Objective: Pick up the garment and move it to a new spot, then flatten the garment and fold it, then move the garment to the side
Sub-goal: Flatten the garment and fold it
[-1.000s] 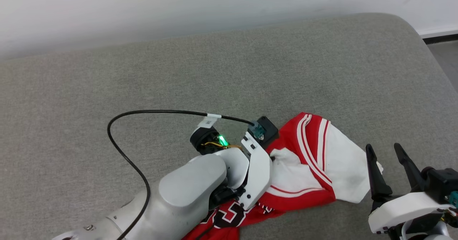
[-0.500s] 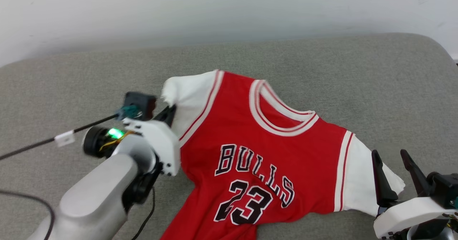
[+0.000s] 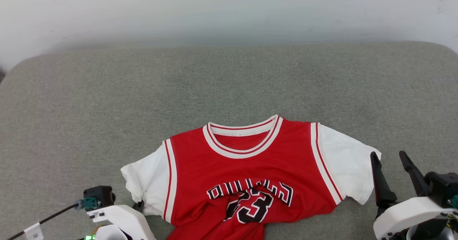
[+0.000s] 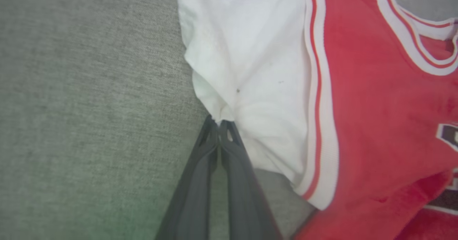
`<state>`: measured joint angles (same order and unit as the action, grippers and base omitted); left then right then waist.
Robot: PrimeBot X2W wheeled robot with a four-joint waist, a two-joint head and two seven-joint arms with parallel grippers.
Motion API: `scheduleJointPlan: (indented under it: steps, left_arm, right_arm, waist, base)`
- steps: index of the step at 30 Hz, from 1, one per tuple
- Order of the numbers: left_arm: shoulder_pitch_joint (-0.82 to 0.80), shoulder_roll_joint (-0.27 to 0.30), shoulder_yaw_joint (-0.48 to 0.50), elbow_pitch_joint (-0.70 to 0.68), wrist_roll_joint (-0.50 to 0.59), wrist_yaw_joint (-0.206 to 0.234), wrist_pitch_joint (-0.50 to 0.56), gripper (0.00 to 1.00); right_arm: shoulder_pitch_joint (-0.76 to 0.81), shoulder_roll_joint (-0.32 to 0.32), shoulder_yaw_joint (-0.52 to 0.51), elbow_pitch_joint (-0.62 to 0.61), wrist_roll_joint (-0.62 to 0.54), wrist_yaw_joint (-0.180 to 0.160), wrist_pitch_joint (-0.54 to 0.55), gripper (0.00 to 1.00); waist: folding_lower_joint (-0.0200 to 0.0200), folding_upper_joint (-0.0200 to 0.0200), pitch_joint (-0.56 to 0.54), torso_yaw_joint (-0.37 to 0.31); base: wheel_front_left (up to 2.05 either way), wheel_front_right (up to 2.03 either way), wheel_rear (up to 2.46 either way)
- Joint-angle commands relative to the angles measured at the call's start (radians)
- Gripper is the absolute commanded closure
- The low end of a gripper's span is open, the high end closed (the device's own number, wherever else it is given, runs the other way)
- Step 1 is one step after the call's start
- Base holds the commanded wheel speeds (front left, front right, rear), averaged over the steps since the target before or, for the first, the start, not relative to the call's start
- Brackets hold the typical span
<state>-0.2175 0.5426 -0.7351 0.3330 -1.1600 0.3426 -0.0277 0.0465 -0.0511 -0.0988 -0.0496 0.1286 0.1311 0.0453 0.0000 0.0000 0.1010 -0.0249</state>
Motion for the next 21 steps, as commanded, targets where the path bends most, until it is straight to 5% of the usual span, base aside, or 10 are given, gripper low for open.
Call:
scheduleJointPlan:
  steps: [1,5,12,21]
  left_arm:
    - [0.025,-0.019,-0.012,0.011,-0.002,-0.009,-0.002,0.04]
    - [-0.016,-0.015,-0.014,0.001,0.048,-0.020,-0.065,0.00]
    - [-0.068,-0.003,-0.028,-0.110,0.215,0.032,-0.209,0.00]
    - [-0.004,-0.026,0.044,-0.268,0.386,0.094,-0.239,0.00]
  right_arm:
    - [0.009,0.001,-0.002,-0.005,-0.009,-0.001,0.004,0.00]
    - [0.023,0.001,-0.003,-0.010,-0.020,-0.001,0.018,0.00]
    - [0.058,0.001,-0.008,-0.028,-0.032,-0.001,0.044,0.00]
    - [0.061,0.001,-0.030,-0.020,-0.032,-0.001,0.078,0.00]
  waist:
    - [0.0000,0.0000,-0.010,0.005]
    - [0.0000,0.0000,-0.042,0.013]
    - [0.0000,0.0000,-0.108,0.018]
    - [0.0000,0.0000,-0.124,0.018]
  base:
    - [0.00,0.00,0.00]
    - [0.00,0.00,0.00]
    - [0.00,0.00,0.00]
    - [0.00,0.00,0.00]
